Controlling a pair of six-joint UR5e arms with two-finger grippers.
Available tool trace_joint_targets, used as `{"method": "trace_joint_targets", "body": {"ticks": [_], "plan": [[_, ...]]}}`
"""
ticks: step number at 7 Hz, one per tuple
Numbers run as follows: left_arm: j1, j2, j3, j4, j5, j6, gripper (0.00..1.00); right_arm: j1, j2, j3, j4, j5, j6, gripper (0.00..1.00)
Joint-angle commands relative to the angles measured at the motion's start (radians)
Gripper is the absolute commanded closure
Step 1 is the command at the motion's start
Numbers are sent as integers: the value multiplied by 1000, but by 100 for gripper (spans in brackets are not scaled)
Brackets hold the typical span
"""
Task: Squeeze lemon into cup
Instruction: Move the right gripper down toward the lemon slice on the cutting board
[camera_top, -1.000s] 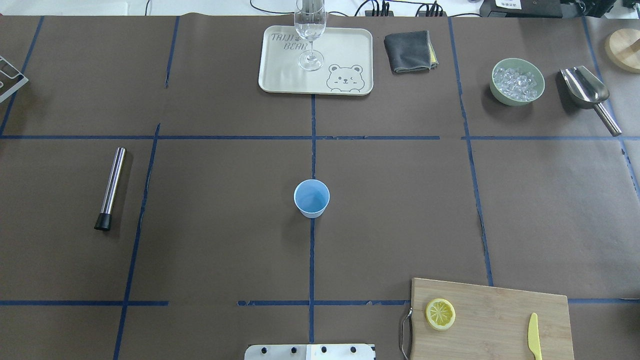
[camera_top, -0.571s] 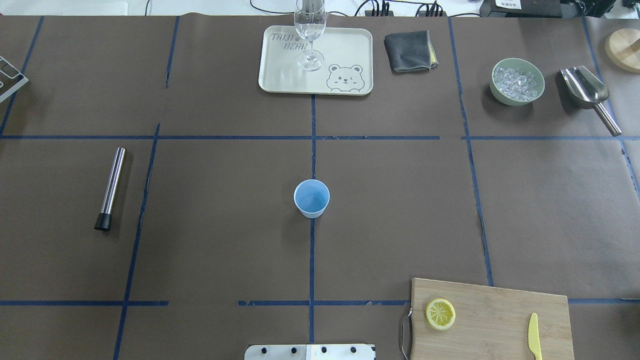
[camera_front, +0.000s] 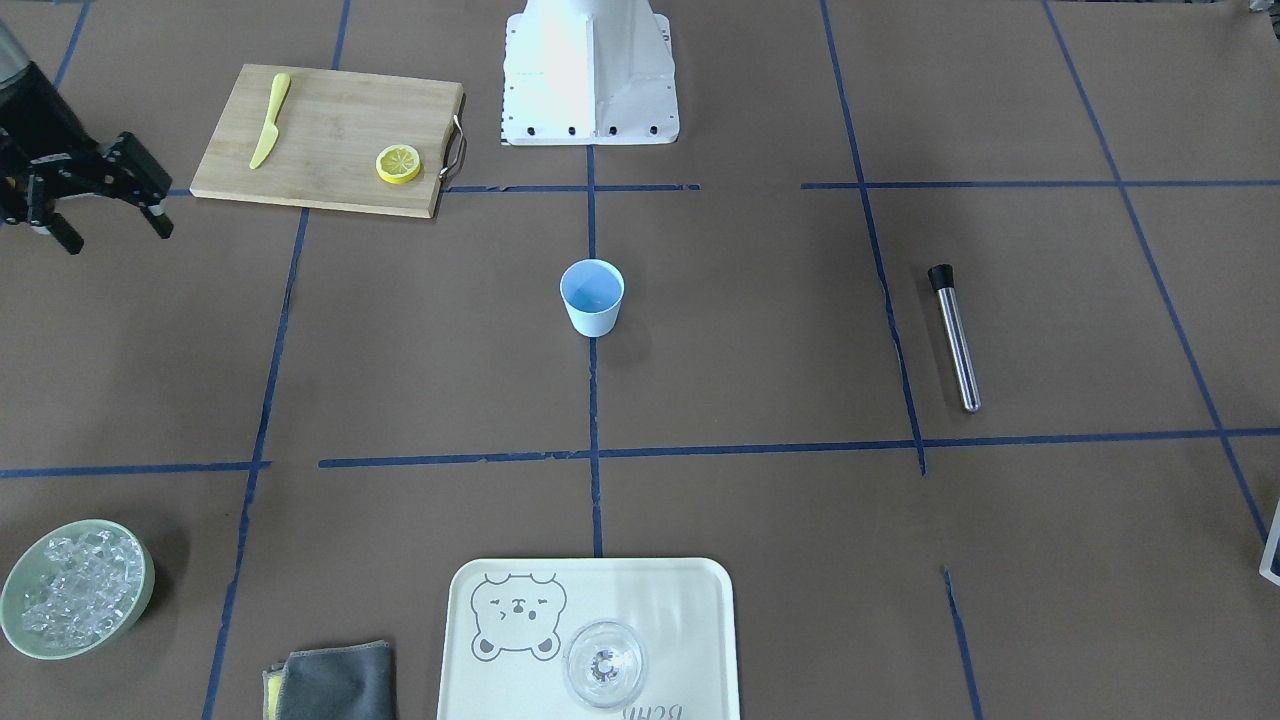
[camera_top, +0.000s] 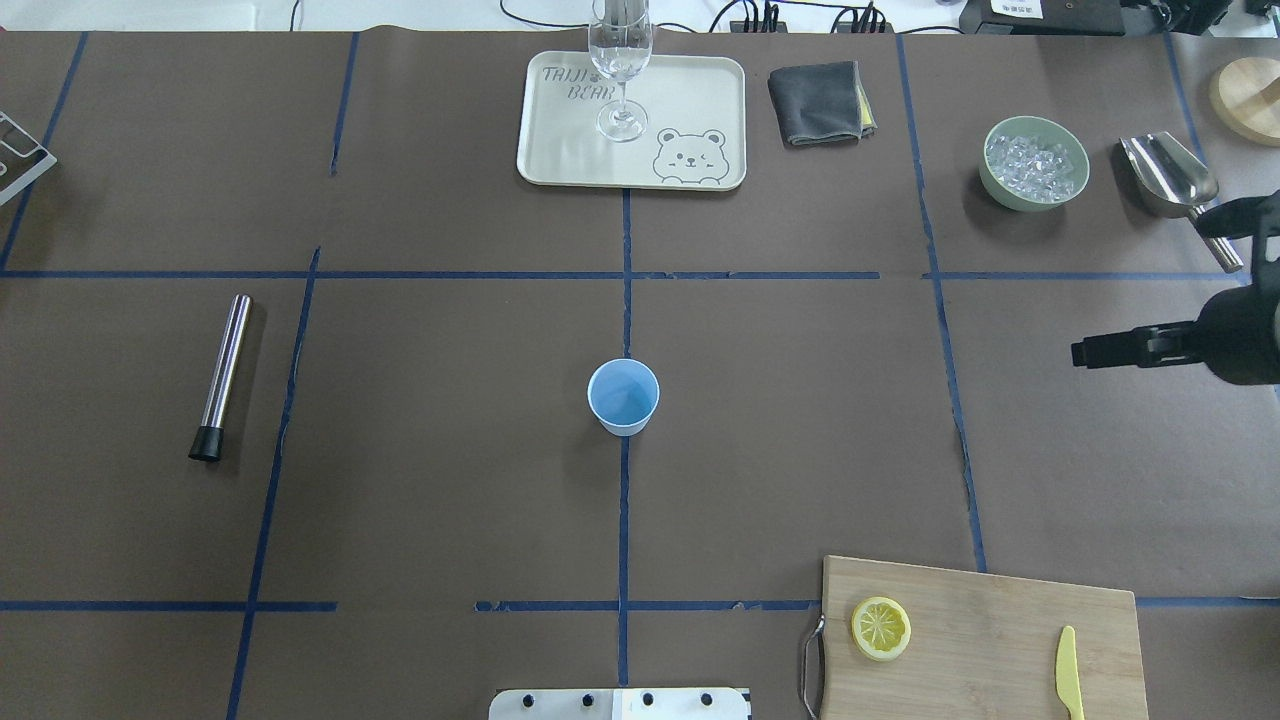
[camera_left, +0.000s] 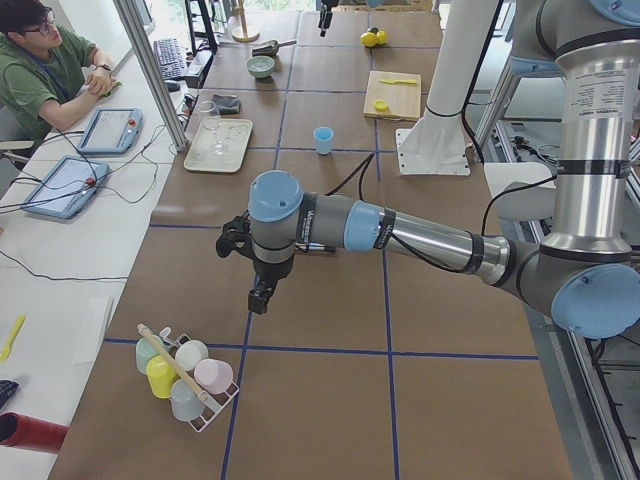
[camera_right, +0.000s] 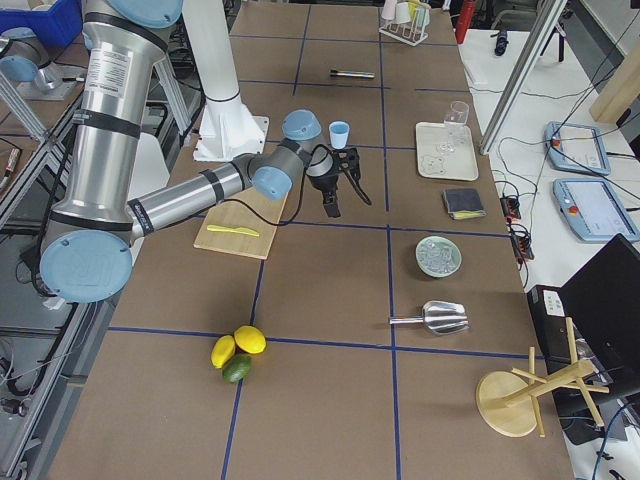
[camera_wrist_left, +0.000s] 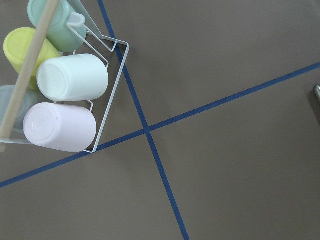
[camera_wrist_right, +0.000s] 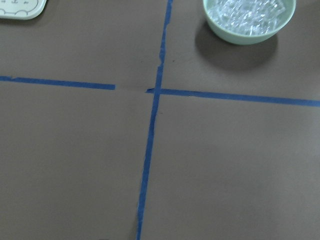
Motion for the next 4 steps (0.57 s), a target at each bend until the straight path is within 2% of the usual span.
{"method": "trace_joint_targets", "body": {"ticks": [1,3,4], "plan": [[0,-1,-3,-2,0,1,0,-348,-11,51,-2,-297,262,0],[0,6,4,-45,0,1,0,-540,-3,51,-38,-470,373,0],[0,9,4,-47,0,3,0,-584,39,52,-106,-499,429,0]]}}
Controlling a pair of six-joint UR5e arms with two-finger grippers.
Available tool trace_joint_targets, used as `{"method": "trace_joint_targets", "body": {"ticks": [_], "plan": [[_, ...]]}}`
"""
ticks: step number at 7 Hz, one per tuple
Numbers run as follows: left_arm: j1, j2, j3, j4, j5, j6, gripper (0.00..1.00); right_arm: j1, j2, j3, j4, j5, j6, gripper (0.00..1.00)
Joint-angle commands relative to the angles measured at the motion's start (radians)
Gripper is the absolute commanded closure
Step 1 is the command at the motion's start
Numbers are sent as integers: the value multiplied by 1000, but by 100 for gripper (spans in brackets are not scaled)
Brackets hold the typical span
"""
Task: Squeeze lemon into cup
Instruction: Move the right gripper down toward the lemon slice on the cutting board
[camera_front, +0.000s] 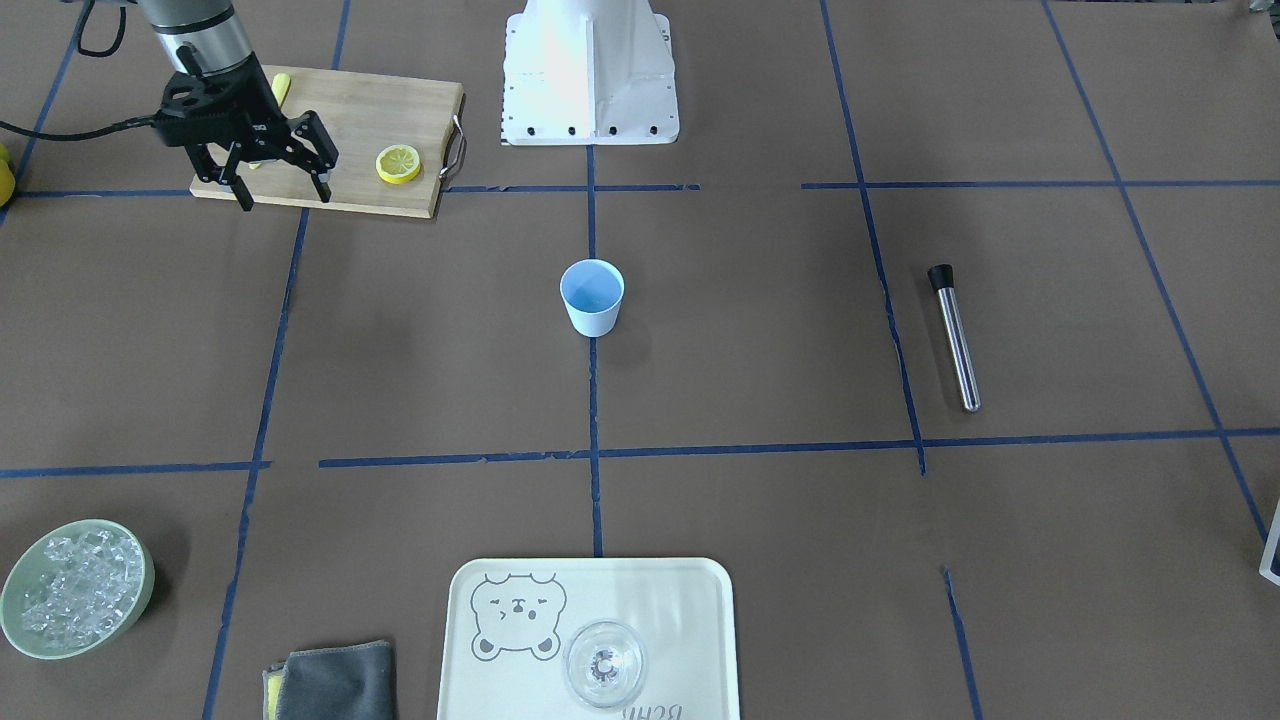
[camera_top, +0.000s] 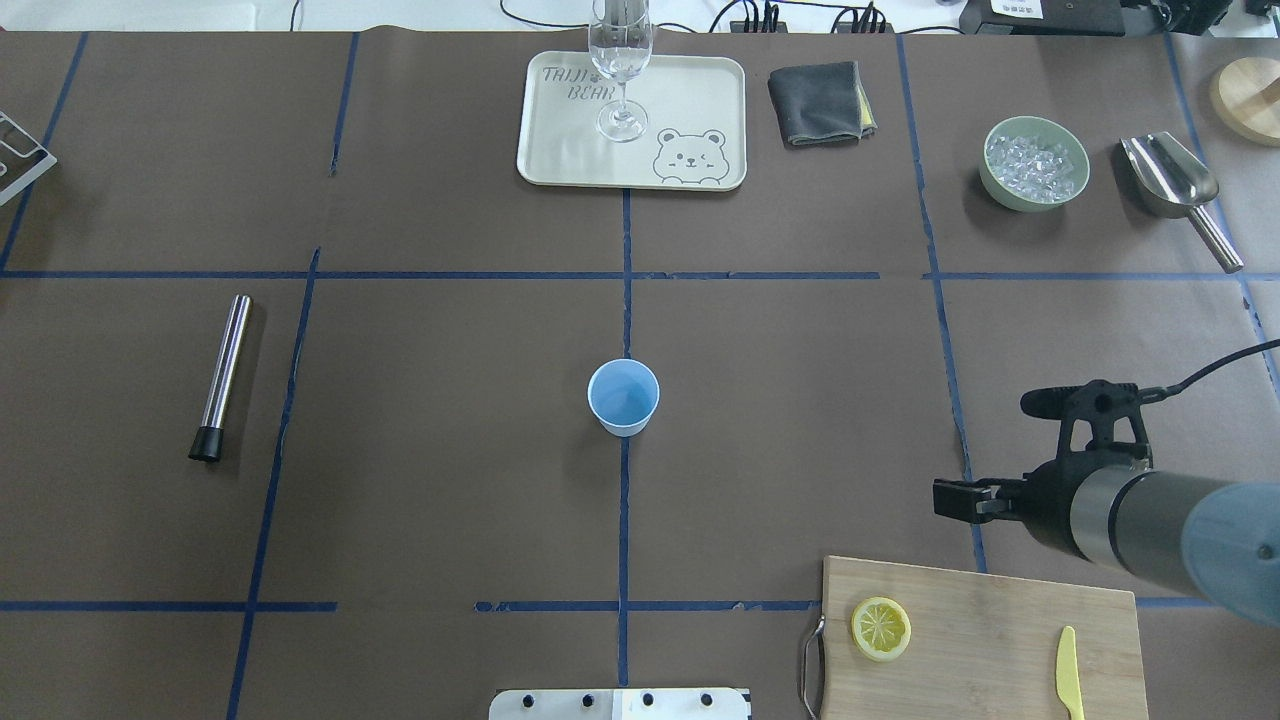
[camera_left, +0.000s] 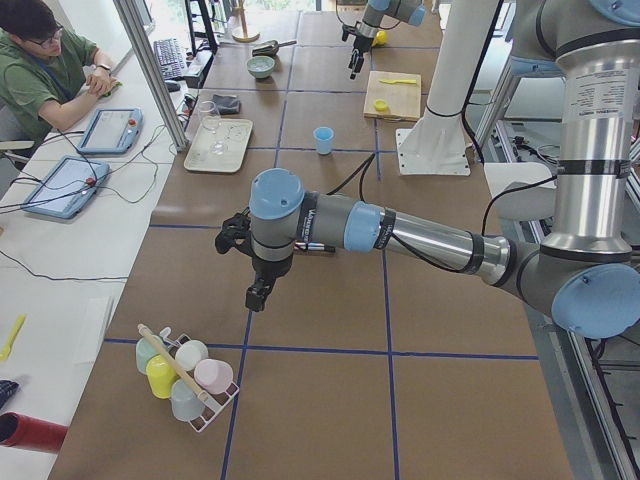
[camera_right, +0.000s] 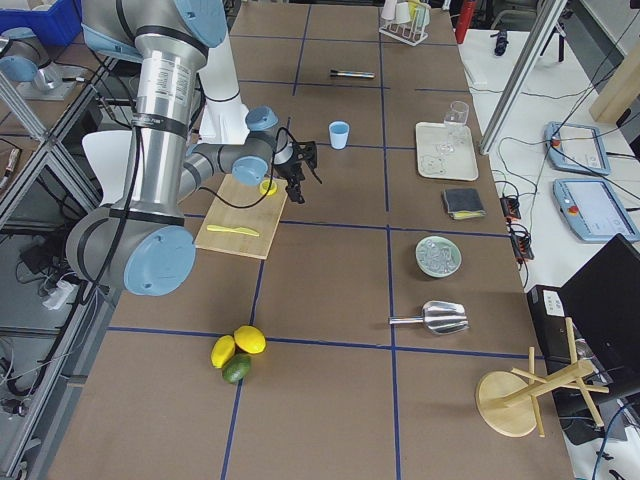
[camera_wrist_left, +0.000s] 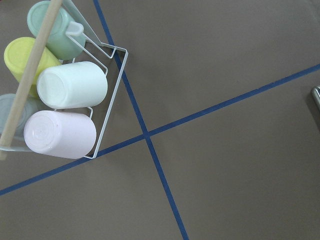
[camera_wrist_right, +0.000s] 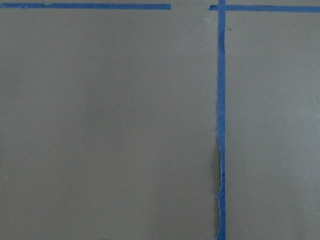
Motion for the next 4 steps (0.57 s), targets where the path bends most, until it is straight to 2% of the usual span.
{"method": "trace_joint_targets", "body": {"ticks": [1,2,4], "plan": [[0,4,0,-19,0,1,0,-94,105,1,-154,-70,83,0],[0,4,0,-31,0,0,0,-115,192,0,-269,-75,117,0],[0,0,-3,-33,0,0,0,-207,222,-4,-304,-145,196,0]]}}
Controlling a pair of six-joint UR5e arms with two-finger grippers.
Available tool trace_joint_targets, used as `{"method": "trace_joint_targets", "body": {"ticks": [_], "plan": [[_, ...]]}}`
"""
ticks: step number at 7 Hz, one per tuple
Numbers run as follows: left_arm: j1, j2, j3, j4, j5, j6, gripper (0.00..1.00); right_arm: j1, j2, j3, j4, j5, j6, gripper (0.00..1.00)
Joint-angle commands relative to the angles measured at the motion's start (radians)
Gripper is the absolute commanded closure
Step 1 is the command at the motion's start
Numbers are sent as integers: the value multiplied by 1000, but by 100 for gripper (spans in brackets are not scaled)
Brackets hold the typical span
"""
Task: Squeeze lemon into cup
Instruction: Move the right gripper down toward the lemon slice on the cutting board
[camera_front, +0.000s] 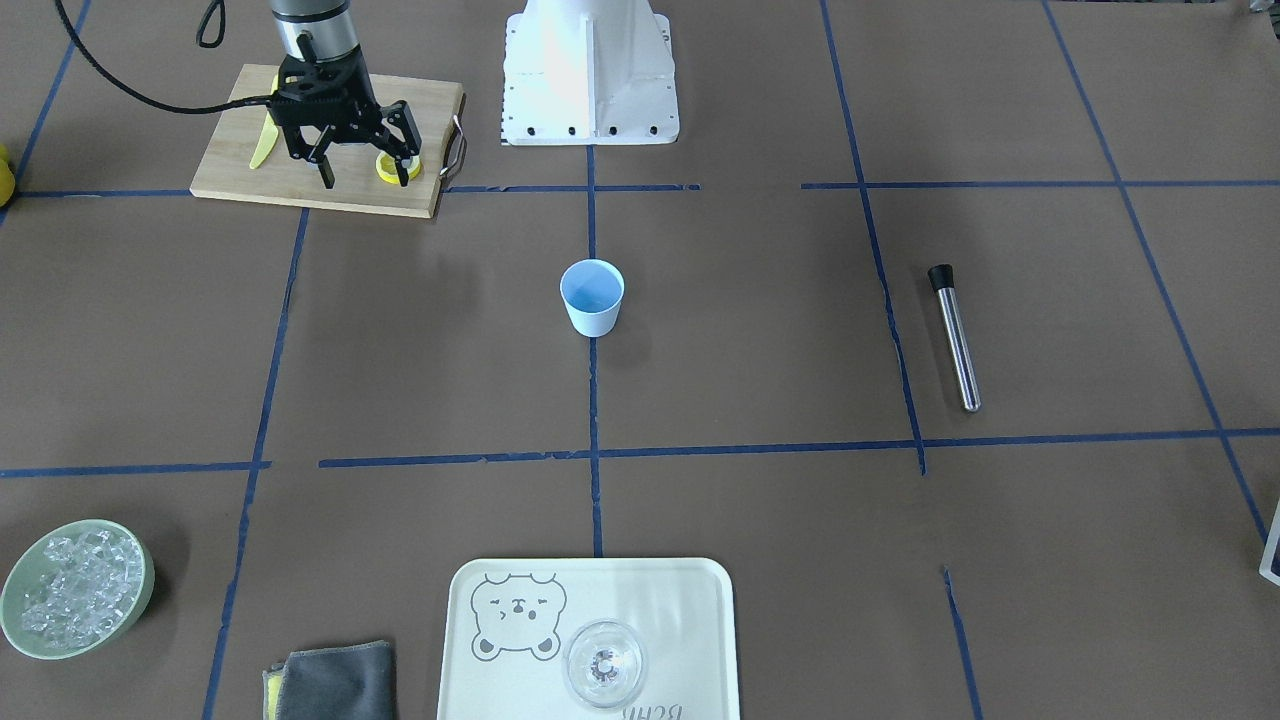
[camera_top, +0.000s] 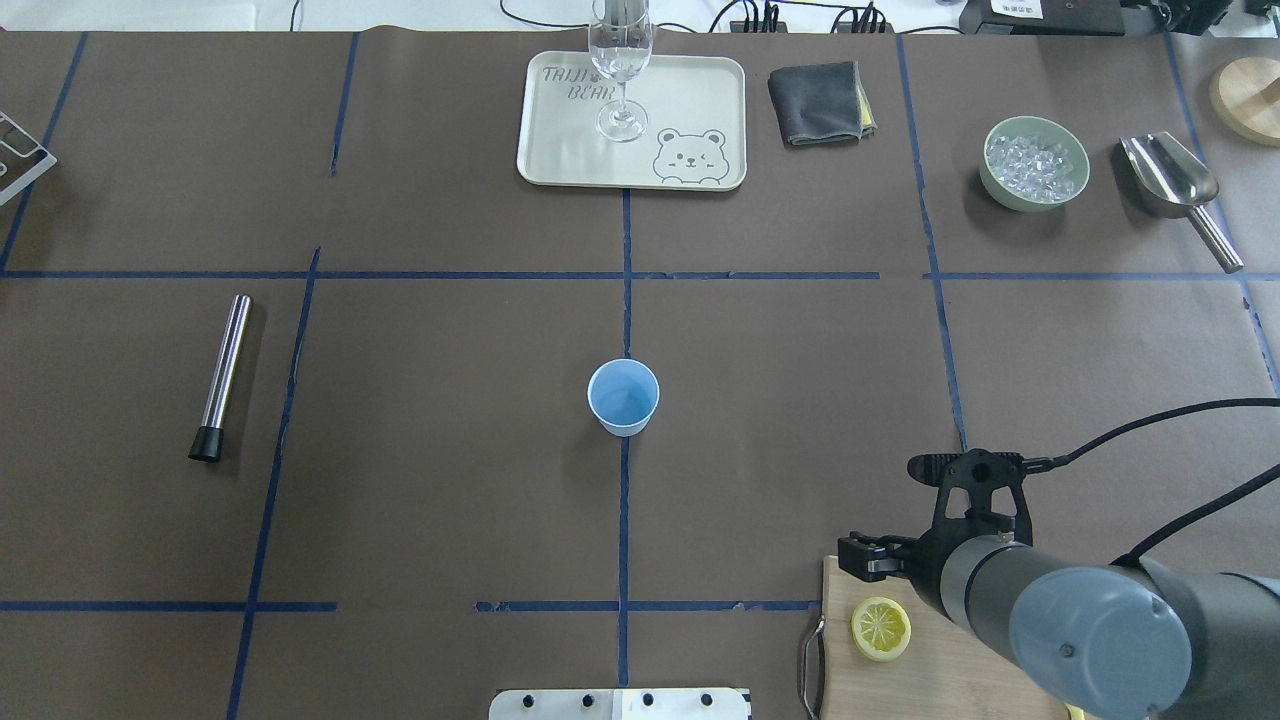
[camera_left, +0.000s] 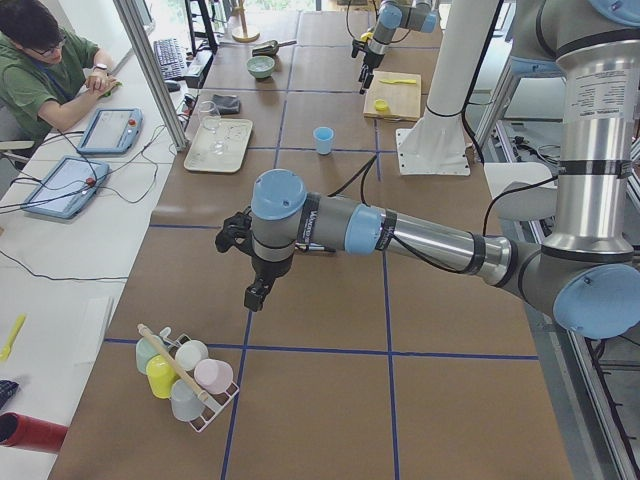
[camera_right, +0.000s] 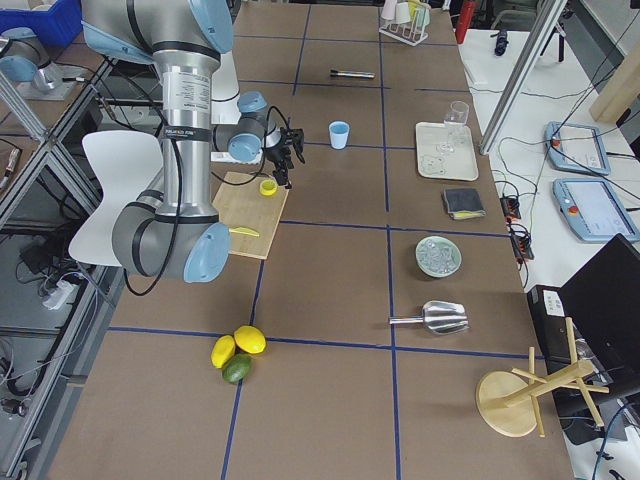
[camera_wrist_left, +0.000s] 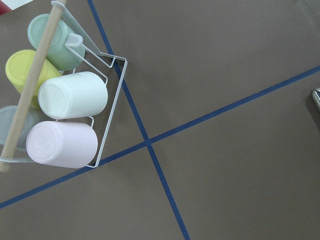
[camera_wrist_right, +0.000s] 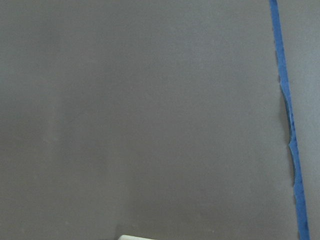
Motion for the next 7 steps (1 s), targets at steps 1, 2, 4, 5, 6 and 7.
{"method": "trace_joint_targets", "body": {"ticks": [1,2,4,5,6,7], "plan": [[0,-6,0,-3,0,0,0,-79,13,-5,-22,-43,59,0],[0,-6,4,-20,0,-2,0,-93,10,-6,-22,-51,66,0],[0,-3,5,-26,0,-2,0,-127,-11,-11,-13,-51,101,0],[0,-3,5,-27,0,0,0,-141,-15,-12,-13,-51,106,0],[0,-1,5,-27,0,0,0,-156,-15,-27,-10,-71,118,0],[0,-1,5,-27,0,0,0,-161,-15,-55,31,-78,122,0]]}}
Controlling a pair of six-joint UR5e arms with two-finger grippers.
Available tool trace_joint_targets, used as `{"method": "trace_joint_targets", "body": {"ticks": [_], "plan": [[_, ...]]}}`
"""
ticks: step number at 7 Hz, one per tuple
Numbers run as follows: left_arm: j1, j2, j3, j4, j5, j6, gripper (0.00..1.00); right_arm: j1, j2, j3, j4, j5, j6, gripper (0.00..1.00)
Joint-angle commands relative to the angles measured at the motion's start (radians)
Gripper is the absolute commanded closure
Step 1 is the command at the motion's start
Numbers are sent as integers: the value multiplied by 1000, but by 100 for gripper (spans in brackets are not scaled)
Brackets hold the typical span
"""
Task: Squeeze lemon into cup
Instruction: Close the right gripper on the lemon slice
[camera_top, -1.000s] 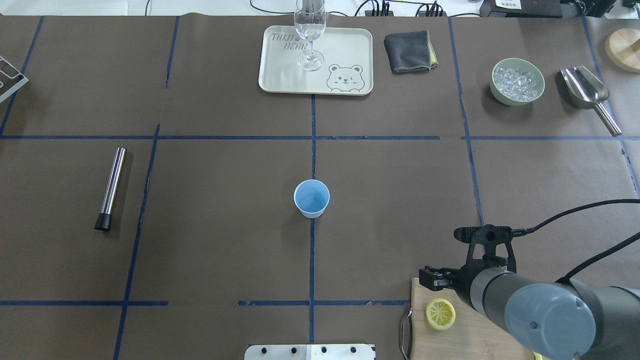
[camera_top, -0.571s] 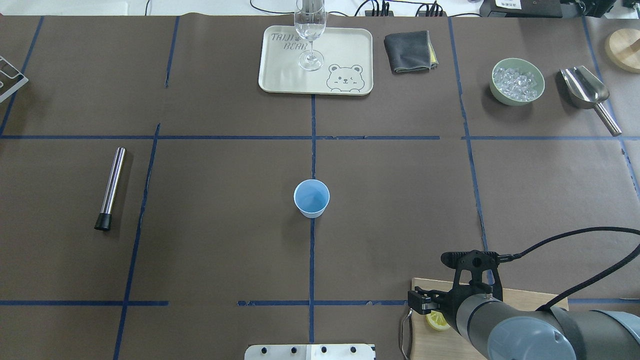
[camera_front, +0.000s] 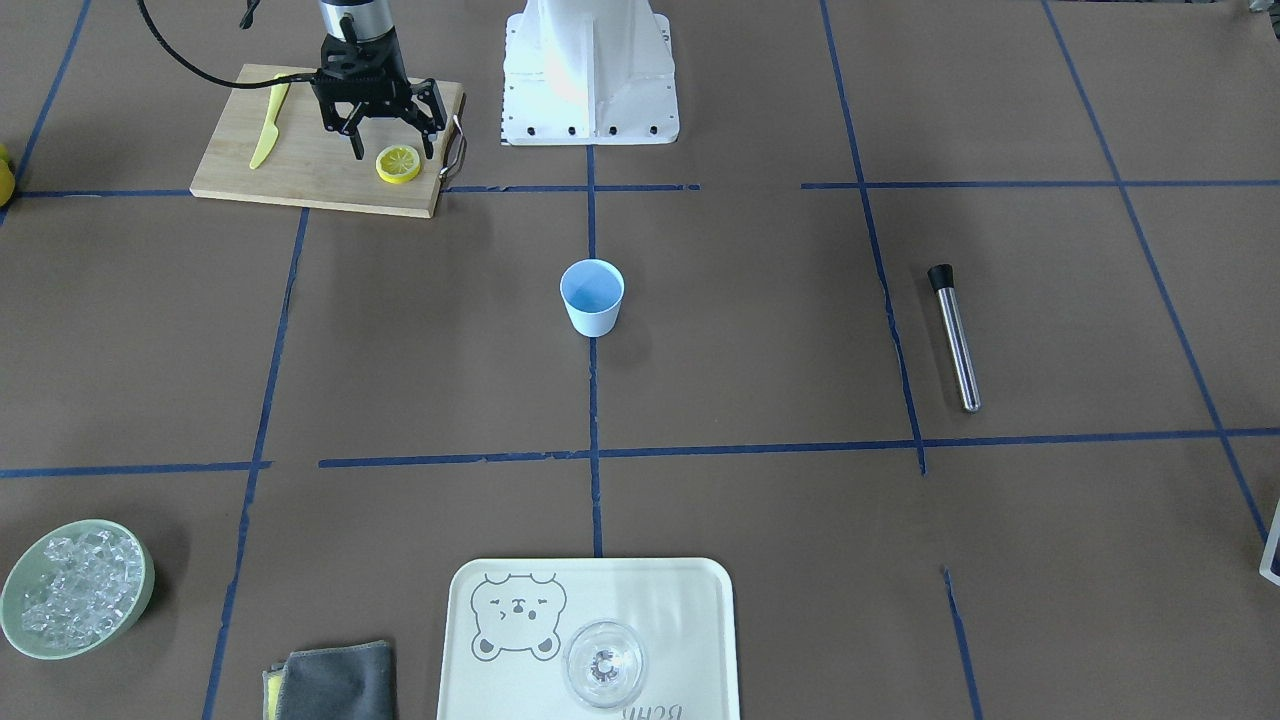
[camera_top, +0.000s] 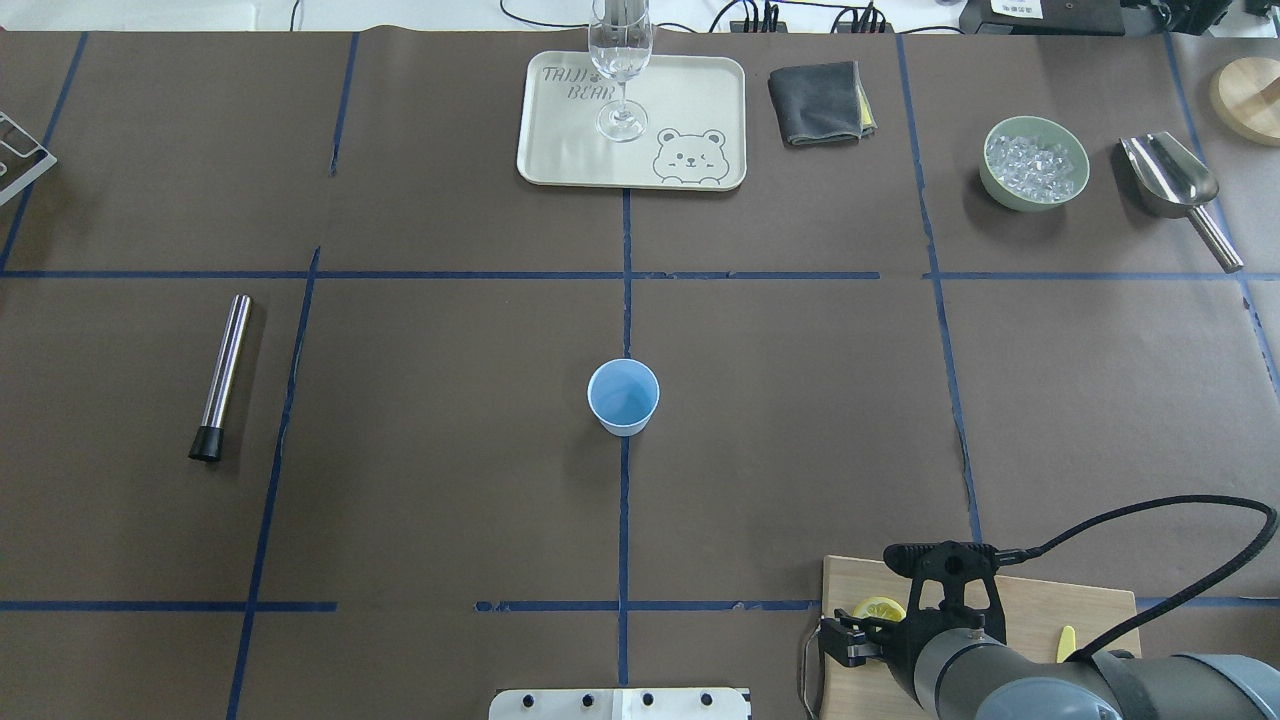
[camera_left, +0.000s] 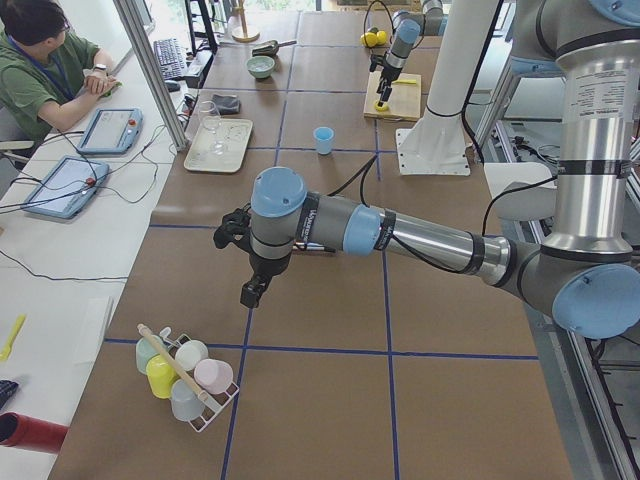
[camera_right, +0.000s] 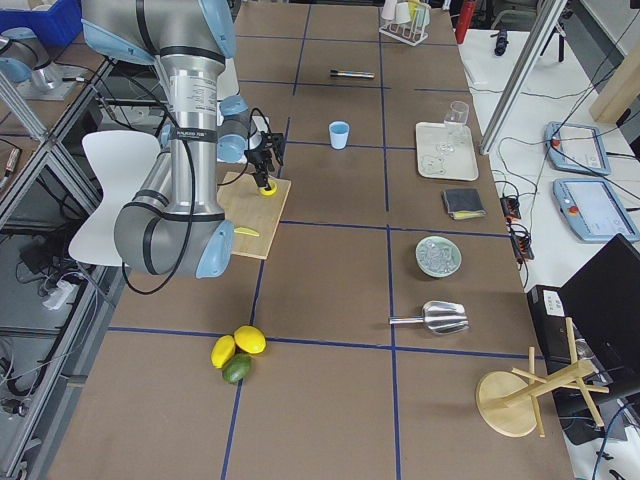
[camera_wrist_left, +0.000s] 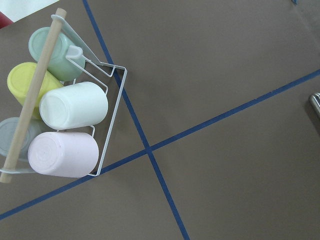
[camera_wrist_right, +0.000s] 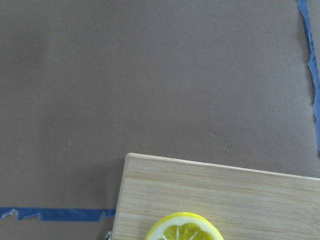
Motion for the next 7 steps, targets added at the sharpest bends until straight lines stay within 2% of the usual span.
{"method": "trace_joint_targets", "body": {"ticks": [1,4,5,7], "plan": [[0,4,-3,0,2,0,0,-14,1,-49,39,-12,9,0],[0,7,-6,0,2,2,0,-20,-5,-52,39,-17,9,4],[0,8,-8,0,2,2,0,-21,-5,-52,40,-15,9,11],[0,8,-8,0,2,2,0,-20,-5,-52,40,-15,9,39]]}}
